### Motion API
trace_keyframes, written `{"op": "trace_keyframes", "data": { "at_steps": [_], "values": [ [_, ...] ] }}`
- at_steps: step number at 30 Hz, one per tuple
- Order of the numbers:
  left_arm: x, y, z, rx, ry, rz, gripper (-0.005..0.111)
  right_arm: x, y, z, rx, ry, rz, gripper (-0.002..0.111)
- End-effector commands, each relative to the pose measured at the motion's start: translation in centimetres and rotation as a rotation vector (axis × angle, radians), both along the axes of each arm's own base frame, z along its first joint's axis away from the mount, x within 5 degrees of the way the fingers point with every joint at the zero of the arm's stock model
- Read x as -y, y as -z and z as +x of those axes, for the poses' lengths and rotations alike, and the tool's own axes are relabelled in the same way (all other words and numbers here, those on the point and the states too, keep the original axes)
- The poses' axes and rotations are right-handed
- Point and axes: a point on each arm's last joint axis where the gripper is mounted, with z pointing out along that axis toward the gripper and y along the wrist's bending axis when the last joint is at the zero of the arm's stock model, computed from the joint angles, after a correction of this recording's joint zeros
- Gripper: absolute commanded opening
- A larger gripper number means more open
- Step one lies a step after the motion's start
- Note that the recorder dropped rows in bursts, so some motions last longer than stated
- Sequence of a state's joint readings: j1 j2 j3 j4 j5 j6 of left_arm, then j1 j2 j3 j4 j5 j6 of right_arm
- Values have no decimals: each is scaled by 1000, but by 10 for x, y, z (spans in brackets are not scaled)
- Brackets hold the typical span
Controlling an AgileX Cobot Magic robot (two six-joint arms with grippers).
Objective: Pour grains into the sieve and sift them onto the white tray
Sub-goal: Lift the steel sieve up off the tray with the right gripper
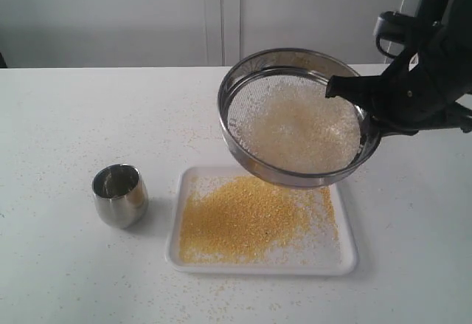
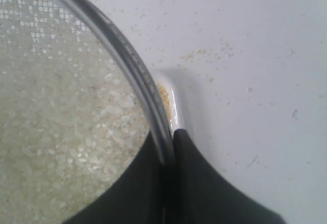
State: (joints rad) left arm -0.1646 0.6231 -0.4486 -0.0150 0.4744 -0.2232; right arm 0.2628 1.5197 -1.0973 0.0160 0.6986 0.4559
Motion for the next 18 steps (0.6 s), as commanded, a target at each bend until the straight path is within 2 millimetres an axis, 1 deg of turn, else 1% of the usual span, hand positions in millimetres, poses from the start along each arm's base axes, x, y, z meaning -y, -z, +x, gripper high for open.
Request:
{"op": "trace_keyframes", "data": {
  "at_steps": [1, 5, 12, 18],
  "values": [
    [0, 2, -2, -10, -5, -11, 0, 14, -19, 14, 97, 52, 30, 0],
    [0, 2, -2, -10, -5, -11, 0, 21, -17, 23, 102, 79, 28, 0],
    [0, 2, -2, -10, -5, -11, 0, 28, -3, 46, 71, 108, 19, 0],
    [0, 2, -2, -10, -5, -11, 0, 25, 7, 70, 58, 112, 22, 0]
  ]
}}
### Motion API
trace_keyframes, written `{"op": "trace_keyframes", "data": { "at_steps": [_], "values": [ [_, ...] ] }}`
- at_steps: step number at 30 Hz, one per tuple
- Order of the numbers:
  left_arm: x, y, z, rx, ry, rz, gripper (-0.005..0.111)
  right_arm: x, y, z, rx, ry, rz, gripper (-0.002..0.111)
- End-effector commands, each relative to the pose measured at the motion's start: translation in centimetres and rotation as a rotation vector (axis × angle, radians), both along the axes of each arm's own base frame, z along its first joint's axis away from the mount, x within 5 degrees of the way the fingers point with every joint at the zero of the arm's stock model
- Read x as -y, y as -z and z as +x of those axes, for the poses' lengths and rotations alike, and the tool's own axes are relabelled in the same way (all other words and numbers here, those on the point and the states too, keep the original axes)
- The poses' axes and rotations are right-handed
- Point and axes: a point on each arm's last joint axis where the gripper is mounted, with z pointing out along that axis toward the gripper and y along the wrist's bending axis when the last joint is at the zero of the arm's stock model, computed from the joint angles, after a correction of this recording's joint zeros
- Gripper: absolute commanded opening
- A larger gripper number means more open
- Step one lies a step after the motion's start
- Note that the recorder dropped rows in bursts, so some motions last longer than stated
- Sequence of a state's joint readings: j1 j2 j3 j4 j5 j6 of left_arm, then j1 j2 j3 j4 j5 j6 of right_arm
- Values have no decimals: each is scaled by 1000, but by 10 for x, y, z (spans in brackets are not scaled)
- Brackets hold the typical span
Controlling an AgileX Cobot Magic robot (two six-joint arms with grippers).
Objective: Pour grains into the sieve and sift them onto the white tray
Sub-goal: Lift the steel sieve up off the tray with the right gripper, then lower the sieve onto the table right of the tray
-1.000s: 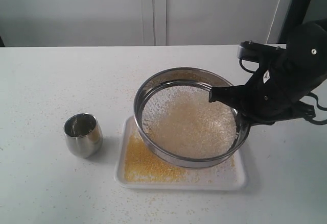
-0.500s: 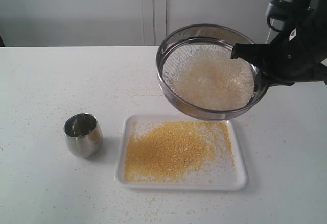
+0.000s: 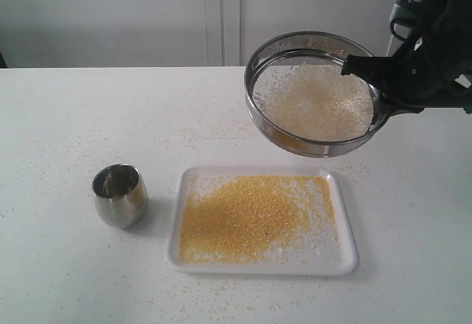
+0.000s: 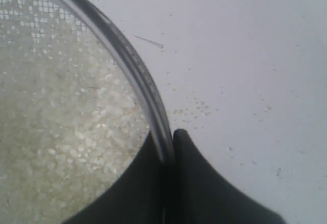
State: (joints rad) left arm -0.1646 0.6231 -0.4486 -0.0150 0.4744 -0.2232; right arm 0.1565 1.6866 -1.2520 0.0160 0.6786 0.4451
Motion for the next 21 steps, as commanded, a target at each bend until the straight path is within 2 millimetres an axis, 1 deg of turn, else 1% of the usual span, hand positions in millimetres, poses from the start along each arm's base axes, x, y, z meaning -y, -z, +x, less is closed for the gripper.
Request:
{"op": "trace_keyframes", "data": {
  "at_steps": [1, 8, 13, 17, 21],
  "values": [
    [0, 2, -2, -10, -5, -11, 0, -1, -1, 21, 48, 14, 23, 0],
    [0, 2, -2, -10, -5, -11, 0, -6, 26, 51, -1, 22, 20, 0],
    [0, 2, -2, -10, -5, -11, 0, 2, 39, 69, -18, 86, 43, 0],
    [0, 2, -2, -10, -5, -11, 0, 10, 54, 79, -44, 111, 43, 0],
    [0, 2, -2, -10, -5, -11, 0, 17, 74, 83, -95, 195, 72, 0]
  ]
}}
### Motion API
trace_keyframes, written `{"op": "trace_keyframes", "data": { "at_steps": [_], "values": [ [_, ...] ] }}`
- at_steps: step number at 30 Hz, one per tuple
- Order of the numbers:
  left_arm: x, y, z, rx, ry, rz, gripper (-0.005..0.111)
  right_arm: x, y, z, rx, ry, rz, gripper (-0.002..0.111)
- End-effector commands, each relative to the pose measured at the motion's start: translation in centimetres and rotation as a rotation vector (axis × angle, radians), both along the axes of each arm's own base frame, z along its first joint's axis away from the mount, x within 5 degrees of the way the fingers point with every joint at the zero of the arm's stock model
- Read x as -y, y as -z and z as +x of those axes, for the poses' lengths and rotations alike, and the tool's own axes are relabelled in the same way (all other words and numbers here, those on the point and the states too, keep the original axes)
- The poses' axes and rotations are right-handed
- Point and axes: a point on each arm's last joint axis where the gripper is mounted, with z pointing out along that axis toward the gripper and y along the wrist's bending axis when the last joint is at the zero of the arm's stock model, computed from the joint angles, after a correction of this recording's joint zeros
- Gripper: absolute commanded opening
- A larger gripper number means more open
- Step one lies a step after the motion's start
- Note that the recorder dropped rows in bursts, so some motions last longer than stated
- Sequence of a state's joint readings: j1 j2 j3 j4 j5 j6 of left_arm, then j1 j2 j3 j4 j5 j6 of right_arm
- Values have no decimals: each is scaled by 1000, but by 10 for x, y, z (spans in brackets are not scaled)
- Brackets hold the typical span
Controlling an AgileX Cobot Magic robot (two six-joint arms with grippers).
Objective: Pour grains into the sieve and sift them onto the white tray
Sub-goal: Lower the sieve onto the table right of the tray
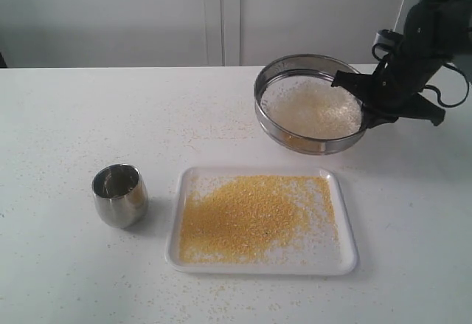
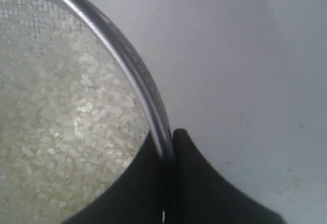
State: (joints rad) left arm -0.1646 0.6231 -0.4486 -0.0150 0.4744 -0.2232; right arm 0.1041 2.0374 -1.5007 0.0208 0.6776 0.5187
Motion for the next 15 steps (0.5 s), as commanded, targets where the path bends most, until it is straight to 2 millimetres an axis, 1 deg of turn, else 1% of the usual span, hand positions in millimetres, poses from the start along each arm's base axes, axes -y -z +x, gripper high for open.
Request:
{"op": "trace_keyframes", "data": {
  "at_steps": [1, 5, 7, 11, 15],
  "values": [
    [0, 2, -2, -10, -5, -11, 0, 6, 11, 7, -3, 84, 42, 0],
    [0, 2, -2, -10, -5, -11, 0, 6, 22, 7, -42, 137, 61, 0],
    [0, 2, -2, -10, -5, -11, 0, 6, 22, 7, -44, 171, 76, 0],
    [0, 2, -2, -10, -5, -11, 0, 6, 22, 7, -45, 186, 83, 0],
    [0, 2, -2, -10, -5, -11, 0, 7, 25, 8, -53, 250, 101, 0]
  ]
}}
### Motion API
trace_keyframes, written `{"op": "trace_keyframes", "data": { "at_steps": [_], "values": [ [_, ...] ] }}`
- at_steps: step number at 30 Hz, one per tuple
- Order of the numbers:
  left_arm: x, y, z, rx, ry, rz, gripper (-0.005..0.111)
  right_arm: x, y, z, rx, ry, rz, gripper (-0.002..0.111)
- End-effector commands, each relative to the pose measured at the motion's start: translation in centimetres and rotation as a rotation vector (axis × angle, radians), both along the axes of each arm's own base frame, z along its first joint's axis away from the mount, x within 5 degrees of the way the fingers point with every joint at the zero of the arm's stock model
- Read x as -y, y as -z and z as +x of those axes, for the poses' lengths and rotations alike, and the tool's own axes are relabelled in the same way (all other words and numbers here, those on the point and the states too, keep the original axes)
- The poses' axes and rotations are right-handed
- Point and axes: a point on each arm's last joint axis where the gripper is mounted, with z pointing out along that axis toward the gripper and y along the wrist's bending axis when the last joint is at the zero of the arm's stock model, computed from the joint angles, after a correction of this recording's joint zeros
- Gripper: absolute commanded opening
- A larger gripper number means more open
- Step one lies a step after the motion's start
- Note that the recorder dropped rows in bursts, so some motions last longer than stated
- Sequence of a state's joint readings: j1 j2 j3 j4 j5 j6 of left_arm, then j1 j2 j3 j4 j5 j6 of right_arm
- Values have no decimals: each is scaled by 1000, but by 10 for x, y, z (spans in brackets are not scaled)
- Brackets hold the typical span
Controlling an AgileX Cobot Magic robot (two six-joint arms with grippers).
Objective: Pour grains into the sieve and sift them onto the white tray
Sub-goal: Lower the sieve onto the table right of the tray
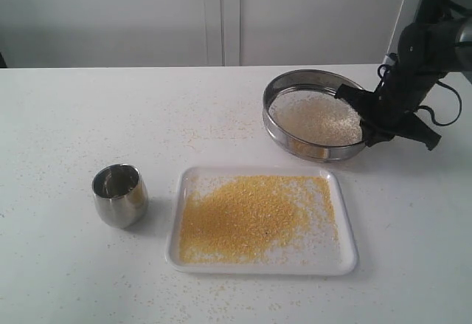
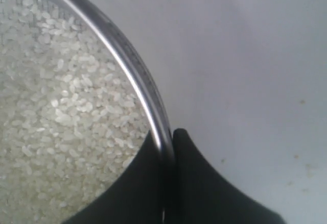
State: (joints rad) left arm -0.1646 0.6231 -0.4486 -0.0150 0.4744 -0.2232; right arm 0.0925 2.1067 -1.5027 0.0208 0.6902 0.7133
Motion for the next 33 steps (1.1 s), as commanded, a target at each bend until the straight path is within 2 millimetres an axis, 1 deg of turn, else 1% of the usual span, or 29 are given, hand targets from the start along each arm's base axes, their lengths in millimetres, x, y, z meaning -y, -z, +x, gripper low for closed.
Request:
{"op": "trace_keyframes", "data": {
  "at_steps": [1, 12, 18, 26, 28, 33],
  "values": [
    [0, 2, -2, -10, -5, -11, 0, 2, -4, 4, 35, 64, 27, 0],
    [0, 2, -2, -10, -5, -11, 0, 4, -4, 4, 34, 53, 7, 0],
    [0, 2, -2, -10, -5, -11, 0, 4, 4, 3, 1, 74, 12, 0],
    [0, 2, -2, -10, -5, -11, 0, 5, 4, 3, -5, 84, 4, 1],
    [0, 2, -2, -10, -5, -11, 0, 5, 4, 3, -4, 83, 1, 5],
    [0, 2, -2, -10, -5, -11, 0, 5, 4, 3, -4, 83, 1, 20]
  ]
}}
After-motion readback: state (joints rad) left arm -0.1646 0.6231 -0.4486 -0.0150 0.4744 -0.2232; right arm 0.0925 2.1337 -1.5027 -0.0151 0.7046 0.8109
